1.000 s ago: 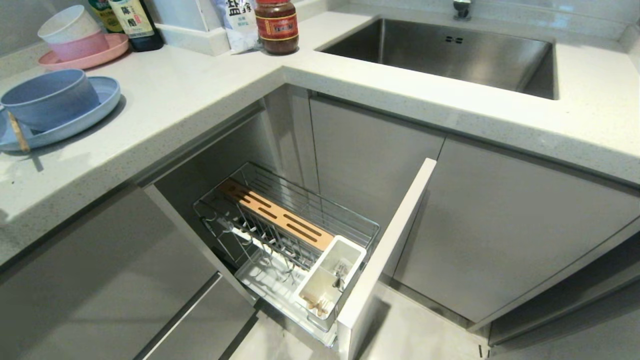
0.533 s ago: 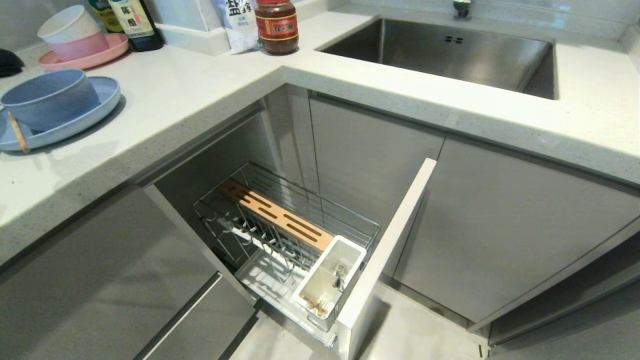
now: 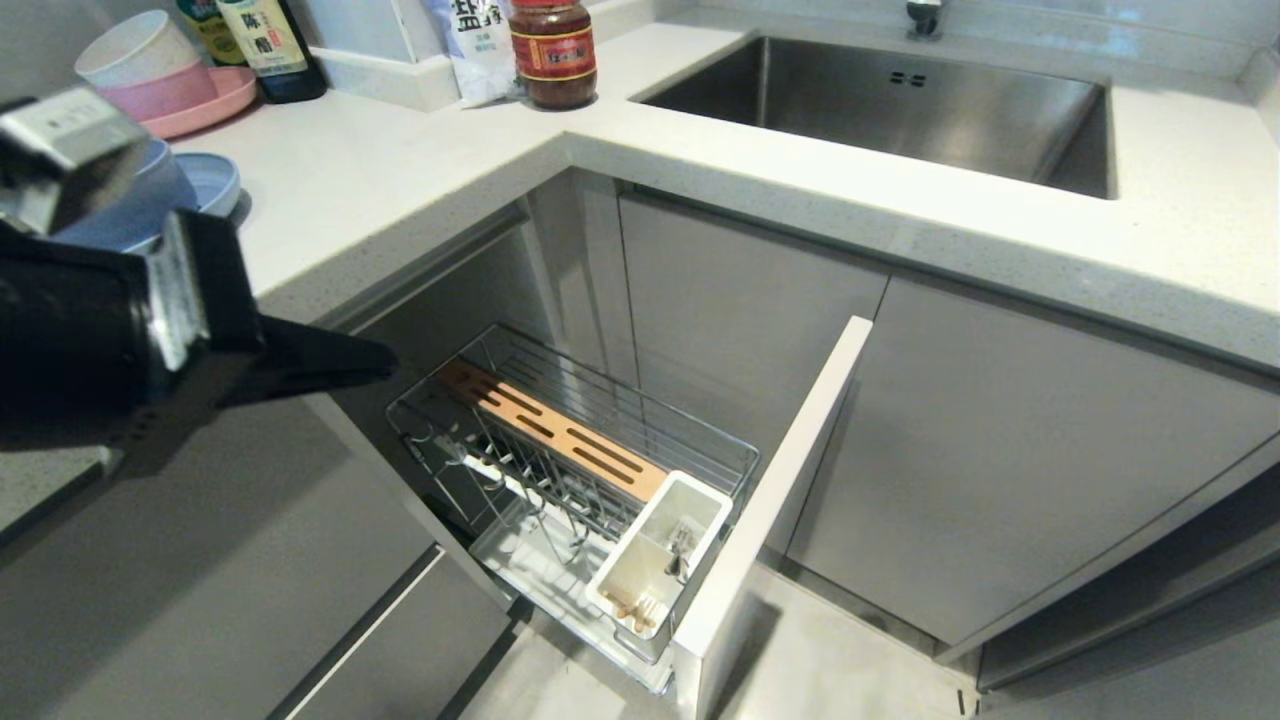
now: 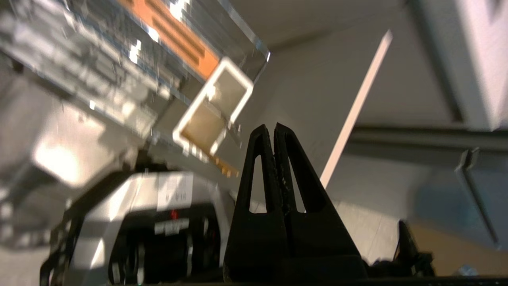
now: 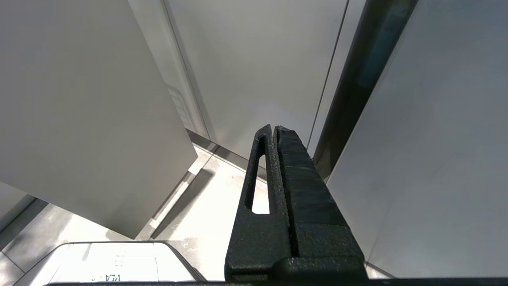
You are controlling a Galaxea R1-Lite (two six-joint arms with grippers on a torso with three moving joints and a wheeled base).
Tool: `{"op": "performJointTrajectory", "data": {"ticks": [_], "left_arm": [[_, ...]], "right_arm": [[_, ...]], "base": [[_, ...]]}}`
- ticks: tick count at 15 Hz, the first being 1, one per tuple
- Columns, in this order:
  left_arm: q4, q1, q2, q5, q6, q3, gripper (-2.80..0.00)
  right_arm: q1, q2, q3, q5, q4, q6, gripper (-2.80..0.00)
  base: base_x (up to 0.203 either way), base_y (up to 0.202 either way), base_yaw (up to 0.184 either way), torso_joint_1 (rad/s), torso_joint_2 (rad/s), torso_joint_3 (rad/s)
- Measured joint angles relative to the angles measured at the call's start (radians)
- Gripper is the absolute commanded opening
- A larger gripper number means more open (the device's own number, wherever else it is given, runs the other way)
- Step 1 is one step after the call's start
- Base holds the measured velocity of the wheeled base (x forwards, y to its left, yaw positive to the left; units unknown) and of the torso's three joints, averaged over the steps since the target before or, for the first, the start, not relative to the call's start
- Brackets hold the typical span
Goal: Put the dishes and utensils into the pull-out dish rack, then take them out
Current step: Take the spoon out of the cupboard
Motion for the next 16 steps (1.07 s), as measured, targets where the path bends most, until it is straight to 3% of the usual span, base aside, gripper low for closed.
{"op": "performJointTrajectory", "data": {"ticks": [6,10,11,16], "left_arm": [[-0.003,-0.042,0.205,-0.025,-0.112,0.065,-2.8],[-0.011,-0.032,0.328,-0.132,-0.14,0.072,-2.8],[-0.021,-0.031,0.356,-0.16,-0.141,0.072,0.0],[-0.062,-0.027,0.475,-0.184,-0.172,0.06,0.0]], "right_arm": [[0.0,0.0,0.0,0.0,0.0,0.0,-2.8],[0.0,0.0,0.0,0.0,0.0,0.0,-2.8],[0.0,0.0,0.0,0.0,0.0,0.0,-2.8],[0.0,0.0,0.0,0.0,0.0,0.0,-2.8]], "base": [[0.0,0.0,0.0,0.0,0.0,0.0],[0.0,0.0,0.0,0.0,0.0,0.0],[0.0,0.0,0.0,0.0,0.0,0.0],[0.0,0.0,0.0,0.0,0.0,0.0]]}}
